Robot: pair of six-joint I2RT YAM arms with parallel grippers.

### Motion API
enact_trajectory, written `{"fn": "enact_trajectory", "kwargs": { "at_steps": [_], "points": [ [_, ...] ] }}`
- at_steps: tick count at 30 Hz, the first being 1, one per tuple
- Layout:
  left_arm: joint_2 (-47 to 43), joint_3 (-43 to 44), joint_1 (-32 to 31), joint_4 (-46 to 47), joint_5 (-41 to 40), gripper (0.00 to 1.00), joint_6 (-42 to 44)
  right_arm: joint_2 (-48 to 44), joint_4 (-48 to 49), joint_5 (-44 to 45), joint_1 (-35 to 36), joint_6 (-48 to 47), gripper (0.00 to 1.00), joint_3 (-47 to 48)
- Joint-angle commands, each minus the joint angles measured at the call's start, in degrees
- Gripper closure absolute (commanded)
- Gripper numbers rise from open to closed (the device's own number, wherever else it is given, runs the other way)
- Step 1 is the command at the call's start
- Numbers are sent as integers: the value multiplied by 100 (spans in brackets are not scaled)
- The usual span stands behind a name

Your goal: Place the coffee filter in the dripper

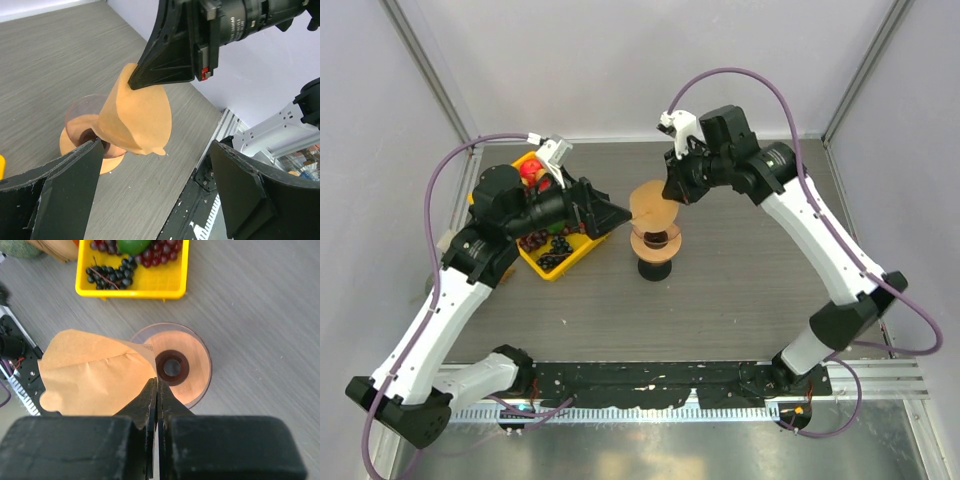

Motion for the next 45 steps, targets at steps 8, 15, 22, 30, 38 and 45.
{"fn": "enact_trajectory", "kwargs": {
  "at_steps": [8,15,22,30,38,45],
  "points": [
    [45,-73,604,255,152,1,-382,870,-1278,-506,-433,-97,95,774],
    [115,-108,674,193,143,1,-382,992,-1216,-532,-494,-133,67,580],
    [142,-47,771,-97,29,1,-242,1072,-1295,-489,-591,-290,43,1029],
    [247,-90,903,-484,-7,1,207,624,-883,-577,-346,-1292,52,740],
    [396,-82,1297,-589,134,1,-152,694,-469,-244,67,-1530,69,177],
    [467,-170,1728,-598,301,1,-478,939,-329,346,349,-1846,70,-122]
  ]
}}
